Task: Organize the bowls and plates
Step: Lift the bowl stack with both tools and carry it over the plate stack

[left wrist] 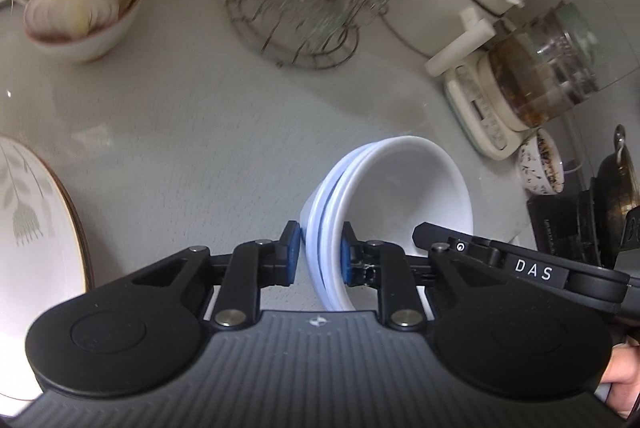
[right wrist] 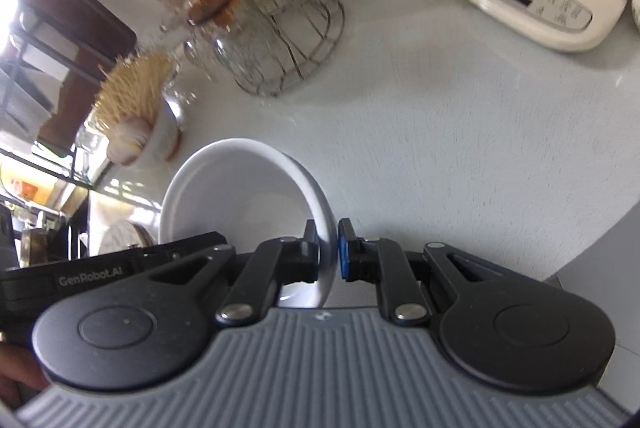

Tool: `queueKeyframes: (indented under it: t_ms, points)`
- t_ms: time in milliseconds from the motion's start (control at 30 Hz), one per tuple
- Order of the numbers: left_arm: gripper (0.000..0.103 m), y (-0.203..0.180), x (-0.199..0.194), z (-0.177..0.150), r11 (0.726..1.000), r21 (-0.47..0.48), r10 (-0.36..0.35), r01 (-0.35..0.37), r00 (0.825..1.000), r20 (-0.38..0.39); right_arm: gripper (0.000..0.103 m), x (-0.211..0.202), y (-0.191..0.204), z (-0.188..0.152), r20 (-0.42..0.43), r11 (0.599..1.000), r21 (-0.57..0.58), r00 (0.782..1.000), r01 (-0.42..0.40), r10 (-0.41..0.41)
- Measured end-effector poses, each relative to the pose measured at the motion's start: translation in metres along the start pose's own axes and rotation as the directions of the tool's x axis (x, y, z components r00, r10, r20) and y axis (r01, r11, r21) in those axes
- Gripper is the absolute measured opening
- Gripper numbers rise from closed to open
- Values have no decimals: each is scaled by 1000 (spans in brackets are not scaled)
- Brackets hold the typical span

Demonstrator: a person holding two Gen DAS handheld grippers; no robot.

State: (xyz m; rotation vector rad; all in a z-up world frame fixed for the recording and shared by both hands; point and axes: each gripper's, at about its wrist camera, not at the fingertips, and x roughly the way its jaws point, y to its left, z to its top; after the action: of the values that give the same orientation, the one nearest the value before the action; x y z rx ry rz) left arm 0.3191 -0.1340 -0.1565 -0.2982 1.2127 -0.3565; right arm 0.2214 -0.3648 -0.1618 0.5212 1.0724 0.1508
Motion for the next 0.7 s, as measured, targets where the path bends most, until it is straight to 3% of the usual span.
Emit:
queueKeyframes:
  t_ms: [433, 700]
  points:
    - [24, 7, -56, 30, 1000, 0, -9, 9, 992, 128, 13, -16, 44, 30, 82, 997, -71, 996, -41, 47]
    - [24, 25, -101, 39, 1000, -17, 3, 1, 974, 228, 14, -20, 84, 36, 137, 990, -111, 985, -92, 107]
